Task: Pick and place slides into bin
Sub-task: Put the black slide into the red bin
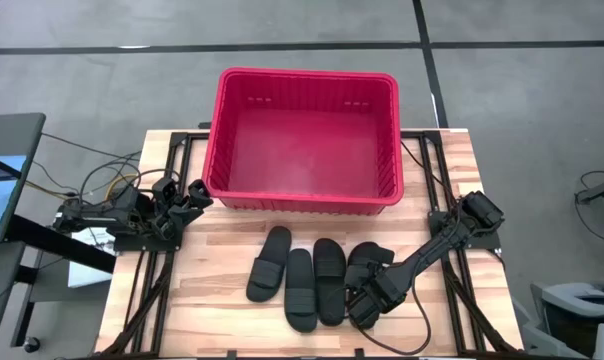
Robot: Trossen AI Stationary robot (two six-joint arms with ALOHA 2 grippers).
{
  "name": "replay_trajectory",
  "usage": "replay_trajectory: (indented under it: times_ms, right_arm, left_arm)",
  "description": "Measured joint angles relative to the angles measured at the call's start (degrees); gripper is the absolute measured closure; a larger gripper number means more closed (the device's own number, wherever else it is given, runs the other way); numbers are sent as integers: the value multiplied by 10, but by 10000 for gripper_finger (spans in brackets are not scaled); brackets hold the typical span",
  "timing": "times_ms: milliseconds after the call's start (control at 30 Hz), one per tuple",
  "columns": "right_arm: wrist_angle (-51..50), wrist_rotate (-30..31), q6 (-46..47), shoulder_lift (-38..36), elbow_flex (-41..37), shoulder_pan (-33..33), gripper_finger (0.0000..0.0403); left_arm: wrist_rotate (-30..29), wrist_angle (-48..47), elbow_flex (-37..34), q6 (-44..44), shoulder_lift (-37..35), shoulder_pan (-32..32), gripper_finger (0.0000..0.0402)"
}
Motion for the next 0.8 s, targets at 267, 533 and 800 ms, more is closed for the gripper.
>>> replay_trajectory:
  times_ms: [267, 533, 800]
  right_arm:
    - [10, 1, 21, 0, 19, 5, 285]
    - [24, 0, 31, 0, 19, 3, 285]
    - [-22, 0, 77, 0, 20, 0, 285]
  left_arm:
    - [0, 0, 0, 0, 0, 0, 219]
    - [0, -1, 0, 0, 0, 0, 219]
    - [0, -1, 0, 0, 0, 0, 219]
